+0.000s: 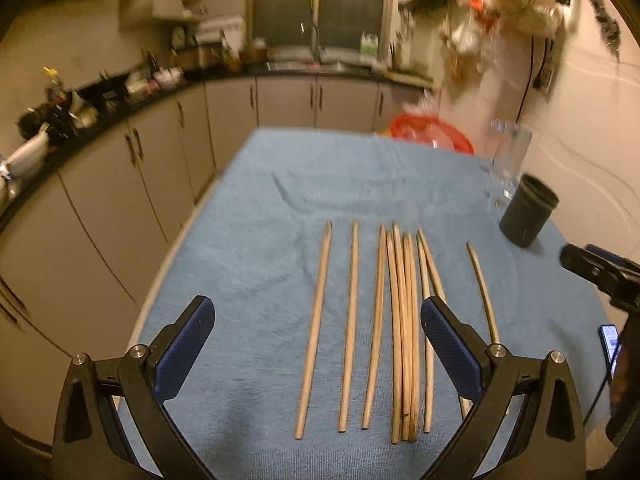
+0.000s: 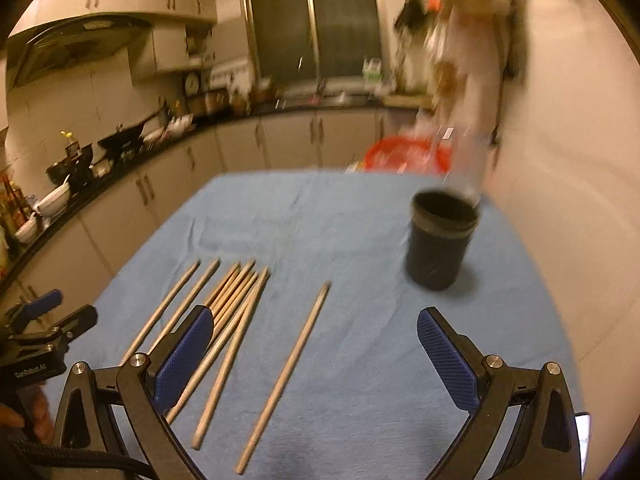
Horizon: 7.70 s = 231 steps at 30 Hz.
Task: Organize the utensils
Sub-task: 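Lower the right tool onto a wooden chopstick and close it while the left tool grasps another, then carry the right tool's chopstick into the black cup and open while the left tool does likewise, then withdraw both open tools from the black cup back toward the chopsticks, then close the right tool on a wooden chopstick while the left tool grasps another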
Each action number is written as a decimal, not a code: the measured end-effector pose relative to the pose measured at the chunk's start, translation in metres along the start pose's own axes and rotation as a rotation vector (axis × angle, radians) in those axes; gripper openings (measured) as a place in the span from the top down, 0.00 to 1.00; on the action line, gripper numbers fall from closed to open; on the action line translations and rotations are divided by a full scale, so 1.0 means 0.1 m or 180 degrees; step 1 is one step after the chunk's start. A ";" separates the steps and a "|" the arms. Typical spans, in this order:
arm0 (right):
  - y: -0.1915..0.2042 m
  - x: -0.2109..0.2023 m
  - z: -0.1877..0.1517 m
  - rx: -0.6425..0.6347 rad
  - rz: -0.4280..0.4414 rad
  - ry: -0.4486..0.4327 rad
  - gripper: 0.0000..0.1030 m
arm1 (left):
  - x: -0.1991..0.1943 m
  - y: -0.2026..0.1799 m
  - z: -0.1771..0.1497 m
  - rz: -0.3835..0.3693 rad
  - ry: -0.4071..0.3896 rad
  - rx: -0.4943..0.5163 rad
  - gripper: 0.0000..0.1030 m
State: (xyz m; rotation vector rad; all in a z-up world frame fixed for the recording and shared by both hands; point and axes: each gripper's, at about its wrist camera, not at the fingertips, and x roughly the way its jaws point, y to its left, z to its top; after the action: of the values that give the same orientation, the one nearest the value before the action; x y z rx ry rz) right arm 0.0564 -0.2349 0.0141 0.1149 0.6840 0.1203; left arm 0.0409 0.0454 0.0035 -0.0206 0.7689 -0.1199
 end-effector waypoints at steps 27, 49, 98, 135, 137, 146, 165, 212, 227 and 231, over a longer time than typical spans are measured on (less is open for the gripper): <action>-0.35 1.66 0.33 0.0834 0.0431 0.1487 0.69 | 1.89 0.06 0.91 -0.0098 0.1271 0.0186 0.93; -0.28 1.79 0.49 0.0592 0.0255 0.1532 0.92 | 1.68 0.09 1.01 -0.0724 0.1239 -0.0255 0.94; -1.06 -0.87 2.34 0.0213 0.0057 -0.0513 0.93 | 0.57 -2.55 2.60 -0.1570 -0.1576 0.0029 0.93; -1.86 -0.15 1.66 0.0778 -0.0085 -0.0069 0.51 | 0.82 -2.56 1.80 -0.1181 -0.1326 0.0574 0.34; -1.83 -0.25 1.65 0.0775 -0.0107 -0.0124 0.49 | 0.74 -2.48 1.76 -0.1147 -0.1285 0.0593 0.24; -1.65 -0.63 1.36 0.0563 -0.0009 -0.0219 0.03 | 0.33 -1.78 1.29 -0.0793 -0.0970 0.0629 0.07; -1.02 -0.30 0.23 0.0777 0.0458 -0.0029 0.00 | -0.21 -0.41 0.04 -0.0125 -0.0703 -0.0056 0.05; 0.18 2.20 0.57 0.0554 0.0779 0.1771 0.93 | 1.34 -0.11 0.68 -0.0376 0.0399 0.0204 0.59; -0.14 2.09 0.59 0.0774 0.0829 0.1674 0.71 | 1.75 -0.17 0.75 -0.0177 0.0667 0.0471 0.92; 0.00 2.15 0.60 0.0630 0.0780 0.1735 0.71 | 1.73 -0.10 0.72 -0.0273 0.0672 0.0433 0.93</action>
State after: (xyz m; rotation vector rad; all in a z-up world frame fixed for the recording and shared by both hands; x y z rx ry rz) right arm 0.2602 -0.2069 -0.0733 0.3647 1.2252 0.3264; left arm 0.2132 0.0135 -0.0637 0.0896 0.9696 -0.2587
